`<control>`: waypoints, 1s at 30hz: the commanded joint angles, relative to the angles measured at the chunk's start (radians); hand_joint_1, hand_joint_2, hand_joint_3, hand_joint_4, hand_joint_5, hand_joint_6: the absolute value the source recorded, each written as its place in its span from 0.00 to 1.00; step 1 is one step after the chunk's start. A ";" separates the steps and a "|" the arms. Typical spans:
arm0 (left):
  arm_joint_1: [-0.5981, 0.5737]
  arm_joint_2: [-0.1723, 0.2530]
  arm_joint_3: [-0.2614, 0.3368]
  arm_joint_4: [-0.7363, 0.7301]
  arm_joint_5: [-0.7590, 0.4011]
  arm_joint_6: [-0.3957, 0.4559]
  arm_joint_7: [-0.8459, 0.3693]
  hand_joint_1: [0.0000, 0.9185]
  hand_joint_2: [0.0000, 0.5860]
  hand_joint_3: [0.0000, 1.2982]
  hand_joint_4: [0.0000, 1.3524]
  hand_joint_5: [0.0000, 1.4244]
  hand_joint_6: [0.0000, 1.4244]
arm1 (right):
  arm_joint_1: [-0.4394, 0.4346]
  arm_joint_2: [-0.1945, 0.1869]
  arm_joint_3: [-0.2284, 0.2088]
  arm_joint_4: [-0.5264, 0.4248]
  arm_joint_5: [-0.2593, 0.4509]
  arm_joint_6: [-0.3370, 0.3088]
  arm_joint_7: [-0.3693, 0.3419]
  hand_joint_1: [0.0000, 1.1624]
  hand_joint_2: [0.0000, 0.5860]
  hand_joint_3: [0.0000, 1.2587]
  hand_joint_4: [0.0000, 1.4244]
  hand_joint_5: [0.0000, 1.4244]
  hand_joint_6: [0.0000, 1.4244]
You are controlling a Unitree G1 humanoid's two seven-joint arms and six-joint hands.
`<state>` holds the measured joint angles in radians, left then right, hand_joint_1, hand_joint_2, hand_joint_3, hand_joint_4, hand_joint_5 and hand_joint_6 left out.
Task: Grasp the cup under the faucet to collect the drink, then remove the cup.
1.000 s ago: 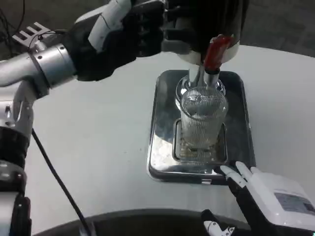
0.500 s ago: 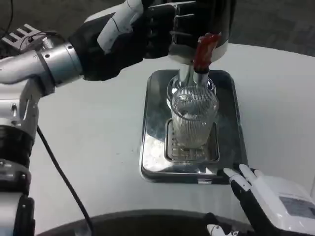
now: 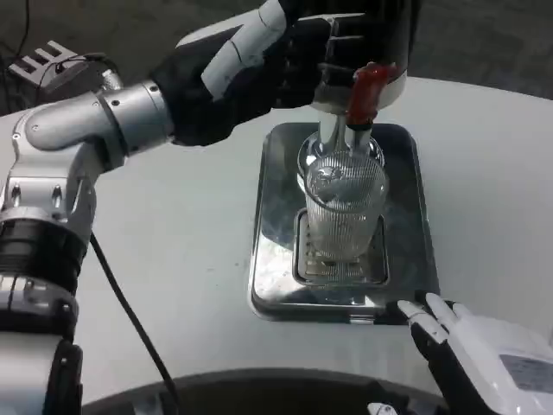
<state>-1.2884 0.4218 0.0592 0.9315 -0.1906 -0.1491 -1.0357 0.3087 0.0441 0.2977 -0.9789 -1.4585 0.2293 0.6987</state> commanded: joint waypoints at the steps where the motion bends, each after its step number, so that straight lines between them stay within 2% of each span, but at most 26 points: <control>1: -0.015 -0.018 -0.022 0.041 0.037 -0.035 0.006 0.00 0.17 0.15 0.10 0.18 0.17 | 0.013 0.052 0.008 -0.006 0.010 -0.004 -0.003 0.34 0.76 0.09 0.00 0.00 0.08; 19: -0.021 -0.038 -0.099 0.152 0.139 -0.250 0.041 0.00 0.18 0.16 0.11 0.19 0.18 | -0.005 0.071 0.019 0.027 0.005 0.019 0.001 0.34 0.76 0.09 0.00 0.00 0.08; 30: 0.014 -0.043 -0.150 0.149 0.203 -0.437 0.083 0.00 0.17 0.14 0.08 0.15 0.16 | 0.011 0.071 0.019 0.016 0.014 0.035 -0.002 0.34 0.76 0.09 0.00 0.00 0.08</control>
<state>-1.3206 0.3851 -0.0618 1.0687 -0.0297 -0.5694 -0.9397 0.3022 0.0441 0.3017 -0.9526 -1.4540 0.2535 0.6990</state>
